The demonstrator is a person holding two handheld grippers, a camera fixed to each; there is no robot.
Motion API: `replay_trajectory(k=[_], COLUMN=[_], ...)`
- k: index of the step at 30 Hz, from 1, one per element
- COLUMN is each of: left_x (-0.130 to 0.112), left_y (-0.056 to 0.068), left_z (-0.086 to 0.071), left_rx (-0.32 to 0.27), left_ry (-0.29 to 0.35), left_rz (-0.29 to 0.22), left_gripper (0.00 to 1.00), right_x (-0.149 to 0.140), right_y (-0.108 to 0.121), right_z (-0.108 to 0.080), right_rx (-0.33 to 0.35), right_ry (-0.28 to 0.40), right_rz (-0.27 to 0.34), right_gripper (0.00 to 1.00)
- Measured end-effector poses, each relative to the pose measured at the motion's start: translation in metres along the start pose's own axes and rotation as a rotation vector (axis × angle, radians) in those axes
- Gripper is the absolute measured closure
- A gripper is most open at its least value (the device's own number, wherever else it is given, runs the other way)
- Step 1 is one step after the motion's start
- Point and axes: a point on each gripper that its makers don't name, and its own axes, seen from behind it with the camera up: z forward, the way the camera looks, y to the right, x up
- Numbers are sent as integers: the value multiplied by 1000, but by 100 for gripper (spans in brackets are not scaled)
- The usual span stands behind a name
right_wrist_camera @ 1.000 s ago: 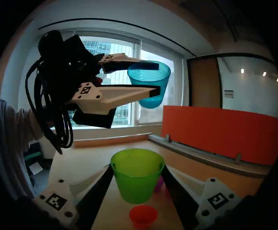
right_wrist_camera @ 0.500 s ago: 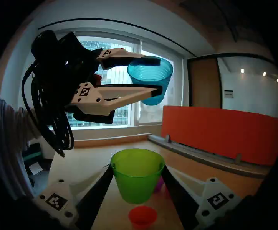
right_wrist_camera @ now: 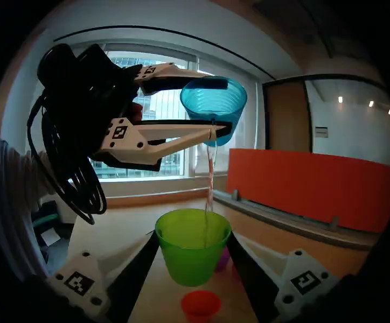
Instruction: Pour water
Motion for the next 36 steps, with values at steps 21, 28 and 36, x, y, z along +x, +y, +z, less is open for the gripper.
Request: replay_trajectory(k=[21, 28, 36], left_x=[10, 9, 9], left_y=[-5, -6, -6], left_z=[0, 0, 0], left_rx=[10, 12, 16], left_ry=[7, 4, 0], left_rz=[89, 106, 128], left_gripper=[12, 12, 12], right_x=[3, 3, 3], right_y=[3, 6, 8], right_z=[-1, -2, -4], right_rx=[-4, -10, -16], right_ry=[3, 1, 2], right_rz=[-6, -8, -10], right_gripper=[9, 9, 9])
